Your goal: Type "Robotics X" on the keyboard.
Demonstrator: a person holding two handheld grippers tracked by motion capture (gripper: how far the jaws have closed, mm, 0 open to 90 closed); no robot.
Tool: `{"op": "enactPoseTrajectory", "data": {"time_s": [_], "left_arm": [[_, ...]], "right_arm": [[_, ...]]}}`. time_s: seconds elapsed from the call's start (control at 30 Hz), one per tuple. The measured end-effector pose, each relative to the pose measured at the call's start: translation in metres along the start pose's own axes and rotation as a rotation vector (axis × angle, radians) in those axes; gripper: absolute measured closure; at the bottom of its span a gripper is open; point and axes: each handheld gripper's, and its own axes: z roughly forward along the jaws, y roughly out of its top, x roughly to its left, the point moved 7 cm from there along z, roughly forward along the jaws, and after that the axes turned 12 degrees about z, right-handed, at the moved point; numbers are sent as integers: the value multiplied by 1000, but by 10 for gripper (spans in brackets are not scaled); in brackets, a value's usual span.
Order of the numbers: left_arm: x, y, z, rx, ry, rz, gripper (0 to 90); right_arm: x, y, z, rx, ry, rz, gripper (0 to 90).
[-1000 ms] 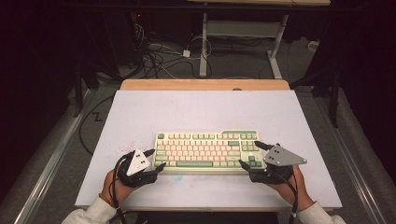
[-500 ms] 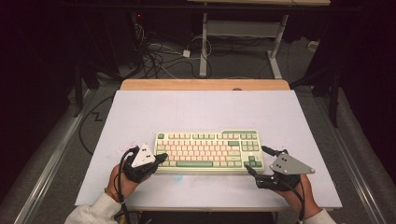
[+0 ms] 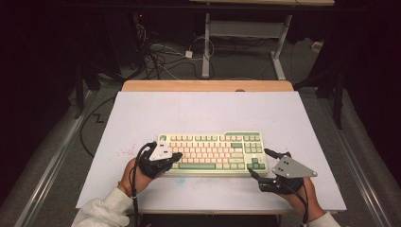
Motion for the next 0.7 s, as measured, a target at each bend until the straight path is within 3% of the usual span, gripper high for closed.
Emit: {"op": "enactPoseTrajectory", "data": {"time_s": [0.7], "left_arm": [[-7,19,33,84,-60,85,878]], "right_arm": [[4,-7,6,36,-4,-35,223]]}}
